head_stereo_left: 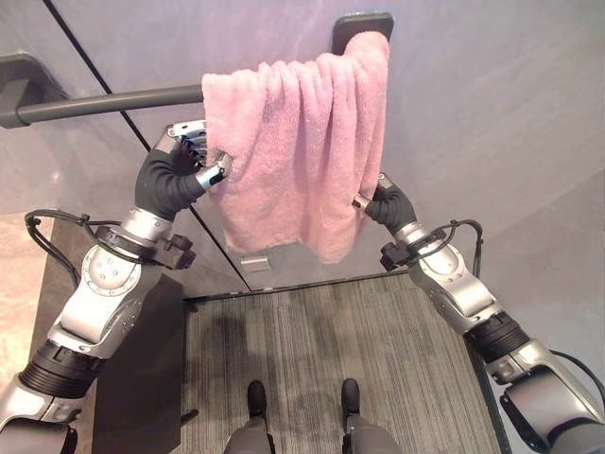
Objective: Put brush and paste in cup on sink, flatten towel.
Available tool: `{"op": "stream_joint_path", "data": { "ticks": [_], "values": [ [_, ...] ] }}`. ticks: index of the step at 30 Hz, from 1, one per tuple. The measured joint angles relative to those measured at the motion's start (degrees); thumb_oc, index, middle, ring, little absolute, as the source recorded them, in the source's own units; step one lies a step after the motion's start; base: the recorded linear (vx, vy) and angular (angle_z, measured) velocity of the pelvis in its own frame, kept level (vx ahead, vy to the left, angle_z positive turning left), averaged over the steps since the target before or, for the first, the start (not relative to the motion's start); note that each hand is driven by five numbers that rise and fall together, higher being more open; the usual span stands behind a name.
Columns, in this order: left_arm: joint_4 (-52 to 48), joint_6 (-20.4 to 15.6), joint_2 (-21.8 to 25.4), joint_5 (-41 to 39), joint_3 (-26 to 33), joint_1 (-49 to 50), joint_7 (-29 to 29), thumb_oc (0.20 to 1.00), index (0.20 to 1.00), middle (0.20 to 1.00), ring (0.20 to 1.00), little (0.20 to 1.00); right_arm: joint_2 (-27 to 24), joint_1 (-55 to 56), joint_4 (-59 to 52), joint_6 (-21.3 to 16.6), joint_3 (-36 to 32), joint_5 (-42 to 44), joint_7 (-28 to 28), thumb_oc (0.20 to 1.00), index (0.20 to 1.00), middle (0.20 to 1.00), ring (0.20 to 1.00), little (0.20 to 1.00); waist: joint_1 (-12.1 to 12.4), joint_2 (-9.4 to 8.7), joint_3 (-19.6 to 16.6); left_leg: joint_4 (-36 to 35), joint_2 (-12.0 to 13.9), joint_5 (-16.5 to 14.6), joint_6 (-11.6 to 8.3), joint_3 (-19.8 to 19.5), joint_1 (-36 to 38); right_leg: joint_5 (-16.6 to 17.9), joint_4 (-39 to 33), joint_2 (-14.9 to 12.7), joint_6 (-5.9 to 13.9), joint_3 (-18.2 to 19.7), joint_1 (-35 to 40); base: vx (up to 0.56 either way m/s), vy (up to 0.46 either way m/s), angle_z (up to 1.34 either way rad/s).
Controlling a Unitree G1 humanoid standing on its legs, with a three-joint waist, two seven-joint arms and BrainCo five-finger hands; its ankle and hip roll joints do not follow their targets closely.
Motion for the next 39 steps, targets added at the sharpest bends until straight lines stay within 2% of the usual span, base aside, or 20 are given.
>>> {"op": "stream_joint_path", "data": {
  "ticks": [3, 5, 7, 10, 16, 20, 28, 33, 39],
  "values": [
    [0.0, 0.0, -0.6, 0.5, 3.4, 2.1, 0.1, 0.2, 0.2, 0.2, 0.2, 0.2, 0.1, 0.3, 0.0, 0.0, 0.0, 0.0, -0.2, 0.203, 0.203, 0.203, 0.203, 0.203, 0.2, 0.21, 0.1, 0.0, 0.0, 0.0, 0.0, -0.1, 0.5, 0.0, 0.0, 0.0, 0.0, 0.0, 0.5, 0.0, 0.0, 0.0],
    [0.0, -0.3, -1.9, 2.2, 6.9, 2.8, 2.2, 0.2, 0.2, 0.2, 0.2, 0.2, 0.1, 0.6, 0.0, 0.0, -0.2, 0.0, -0.5, 0.2, 0.2, 0.2, 0.2, 0.2, 0.6, 0.25, 0.1, 0.0, 0.0, 0.0, 0.0, -0.2, 0.9, 0.0, 0.0, 0.0, 0.0, -0.1, 0.9, 0.01, -0.014, 0.02],
    [-0.9, -2.0, -8.7, 4.0, 12.3, 2.7, 5.8, 0.2, 0.2, 0.2, 0.2, 0.2, 0.6, 0.8, 0.0, 0.0, -0.4, -0.1, -0.7, 0.2, 0.2, 0.2, 0.2, 0.2, 0.9, 0.26, 0.1, 0.0, 0.0, 0.1, -0.19, -0.5, 0.8, 0.0, 0.0, 0.0, -0.01, -0.4, 1.0, 0.0, -0.015, 0.07],
    [-1.8, -2.9, -12.3, 5.0, 12.7, 3.2, 6.7, 0.2, 0.2, 0.2, 0.2, 0.2, 1.4, 1.1, -0.1, 0.0, -0.4, -0.1, -0.6, 0.2, 0.2, 0.2, 0.2, 0.2, 0.9, 0.35, 0.1, 0.0, 0.0, 0.3, -0.32, -1.6, 0.8, 0.0, 0.0, 0.1, -0.02, -1.4, 1.6, 0.0, -0.003, 0.14],
    [-0.1, -2.6, -12.2, 9.5, 12.8, 11.9, 6.7, 0.2, 0.2, 0.2, 0.2, 0.2, 2.6, 2.4, -0.1, 0.1, -0.7, -0.5, -0.6, 0.2, 0.2, 0.2, 0.2, 0.2, 1.3, 0.58, 0.0, 0.0, 0.0, 0.3, -0.32, -1.7, 1.2, 0.0, 0.0, 0.0, -0.03, -1.5, 2.0, 0.0, 0.001, 0.01],
    [3.0, -0.2, -11.9, 12.4, 12.8, 15.6, 6.5, 0.2, 0.2, 0.2, 0.2, 0.2, 2.6, 2.7, -0.1, 0.4, -1.6, -1.9, -0.6, 0.2, 0.2, 0.2, 0.2, 0.2, 1.9, 1.05, -0.1, 0.0, 0.0, 0.3, -0.32, -1.8, 1.8, -0.1, 0.0, 0.0, -0.08, -1.6, 2.7, 0.0, 0.0, 0.0],
    [3.3, 0.1, -11.8, 12.3, 13.4, 14.7, 6.8, 0.2, 0.2, 0.2, 0.2, 0.2, 2.6, 2.7, -0.2, 0.5, -1.9, -2.1, -0.7, 0.2, 0.2, 0.2, 0.2, 0.2, 2.4, 2.39, -0.9, 0.0, 0.0, 0.8, -0.33, -3.1, 1.7, -0.1, 0.0, 0.1, -0.11, -2.8, 3.4, -0.01, -0.002, 0.08],
    [2.0, -0.4, -11.8, 12.2, 17.7, 12.2, 9.1, 0.2, 0.2, 0.2, 0.2, 0.2, 2.3, 2.5, -5.4, 0.4, -2.2, -2.5, -0.8, 0.2, 0.2, 0.2, 0.2, 0.2, 2.3, 2.36, -1.0, 0.0, 0.1, 0.9, -0.37, -3.2, 1.7, -0.1, 0.0, 0.1, -0.13, -3.0, 3.6, 0.0, 0.001, 0.02],
    [0.9, -0.6, -11.8, 12.3, 20.0, 11.4, 11.3, 0.2, 0.2, 0.2, 0.2, 0.2, 2.3, 2.4, -10.3, 0.4, -2.4, -3.4, -0.8, 0.2, 0.2, 0.2, 0.2, 0.2, 2.3, 2.16, -1.1, 0.0, 0.1, 0.9, -0.37, -3.2, 1.8, -0.1, 0.0, 0.1, -0.13, -3.0, 3.7, 0.0, 0.0, 0.0]
  ]
}}
